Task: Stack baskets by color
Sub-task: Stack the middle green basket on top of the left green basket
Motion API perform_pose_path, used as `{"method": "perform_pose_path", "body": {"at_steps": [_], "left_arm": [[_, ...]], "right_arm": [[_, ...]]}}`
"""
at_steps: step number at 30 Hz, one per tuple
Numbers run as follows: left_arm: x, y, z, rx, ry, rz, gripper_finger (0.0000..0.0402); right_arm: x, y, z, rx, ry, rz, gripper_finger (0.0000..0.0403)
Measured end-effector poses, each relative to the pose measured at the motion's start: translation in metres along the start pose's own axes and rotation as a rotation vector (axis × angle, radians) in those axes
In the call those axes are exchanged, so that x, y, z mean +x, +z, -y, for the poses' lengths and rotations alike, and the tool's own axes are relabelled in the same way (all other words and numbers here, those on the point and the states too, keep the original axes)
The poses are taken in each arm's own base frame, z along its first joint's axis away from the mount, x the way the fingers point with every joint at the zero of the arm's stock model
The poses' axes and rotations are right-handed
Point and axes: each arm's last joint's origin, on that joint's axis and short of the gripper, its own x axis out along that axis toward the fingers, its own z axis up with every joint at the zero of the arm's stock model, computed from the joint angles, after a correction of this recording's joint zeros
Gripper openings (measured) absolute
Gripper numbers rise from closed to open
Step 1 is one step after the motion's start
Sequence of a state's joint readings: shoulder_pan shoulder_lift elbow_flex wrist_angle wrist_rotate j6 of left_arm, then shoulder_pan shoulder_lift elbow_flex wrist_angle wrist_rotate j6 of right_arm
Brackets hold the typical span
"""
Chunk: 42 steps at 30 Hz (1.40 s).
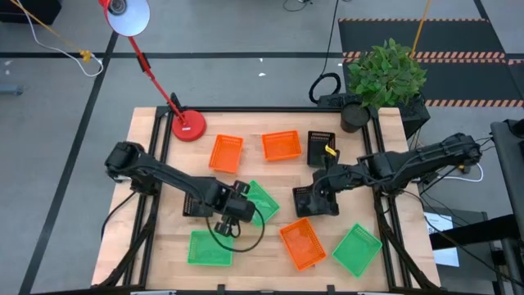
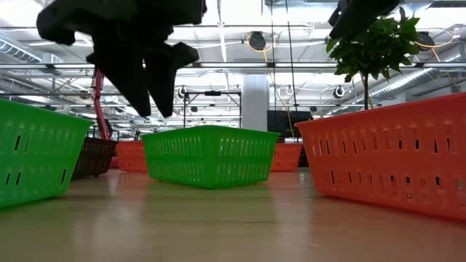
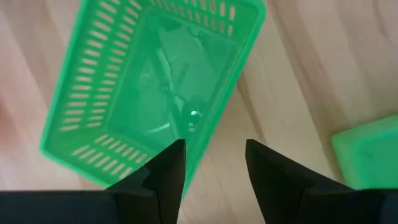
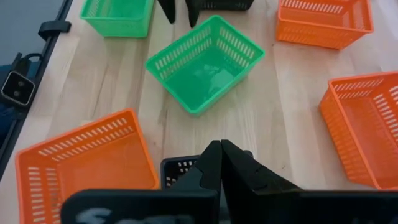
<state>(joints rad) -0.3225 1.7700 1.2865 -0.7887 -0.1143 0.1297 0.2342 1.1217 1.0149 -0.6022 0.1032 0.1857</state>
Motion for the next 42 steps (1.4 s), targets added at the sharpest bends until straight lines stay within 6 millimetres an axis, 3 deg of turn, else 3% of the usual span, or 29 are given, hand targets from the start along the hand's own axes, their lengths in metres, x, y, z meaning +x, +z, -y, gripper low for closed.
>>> {"method": "perform_pose_path", "body": {"at_steps": [10,28,35,42], "left_arm": [[0.026,0.007,-0.003,0.068,0.006,0.008,0.0133],[0.032,0.008,-0.001,0.112,-0.031,0.01,0.0013],[-0.01,0.019,0.005,0.027,-0.008,0.062,0.0011],[-0.08,0.033,0.03,-0.144,0.029,0.047,0.0011]], "right_arm": [[0.0,-0.001,-0.004,-0.046,0.012,-0.001,0.0],[0.0,-0.001,-0.004,-0.053,0.012,-0.001,0.0],[0.0,-0.001,-0.004,-0.05,0.012,0.0,0.0],[-0.006,-0.006,-0.004,-0.044,0.01,-0.039,0.0]]}}
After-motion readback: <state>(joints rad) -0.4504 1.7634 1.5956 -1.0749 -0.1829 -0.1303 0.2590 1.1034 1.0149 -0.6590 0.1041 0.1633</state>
